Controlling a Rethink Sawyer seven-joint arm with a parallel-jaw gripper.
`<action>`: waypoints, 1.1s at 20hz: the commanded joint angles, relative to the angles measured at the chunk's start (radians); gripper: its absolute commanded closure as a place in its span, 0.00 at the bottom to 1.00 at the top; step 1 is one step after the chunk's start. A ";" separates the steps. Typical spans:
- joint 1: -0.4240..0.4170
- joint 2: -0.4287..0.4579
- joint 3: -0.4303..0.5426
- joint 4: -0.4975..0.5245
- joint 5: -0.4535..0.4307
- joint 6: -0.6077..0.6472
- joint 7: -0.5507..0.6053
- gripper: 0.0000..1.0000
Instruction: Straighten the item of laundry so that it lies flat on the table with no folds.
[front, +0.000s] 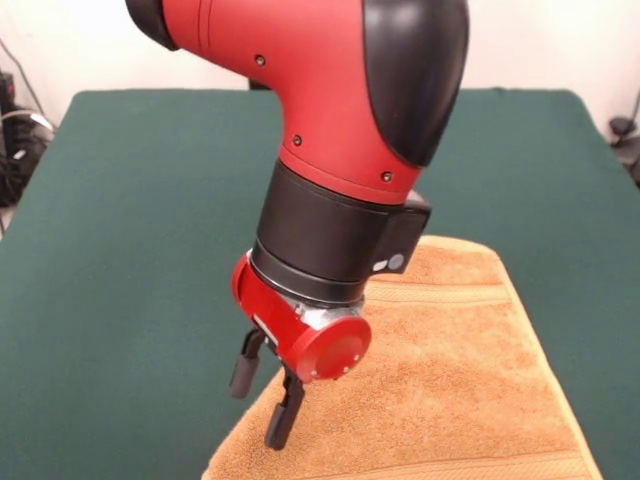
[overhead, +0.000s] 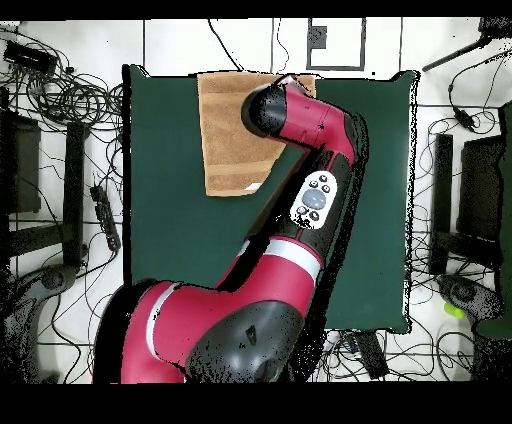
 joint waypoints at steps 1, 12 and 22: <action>0.010 0.005 0.042 -0.024 0.061 0.135 0.253 0.00; 0.015 -0.131 0.190 0.338 -0.004 -0.066 0.114 0.00; 0.021 -0.072 0.140 0.291 -0.015 -0.025 0.136 0.00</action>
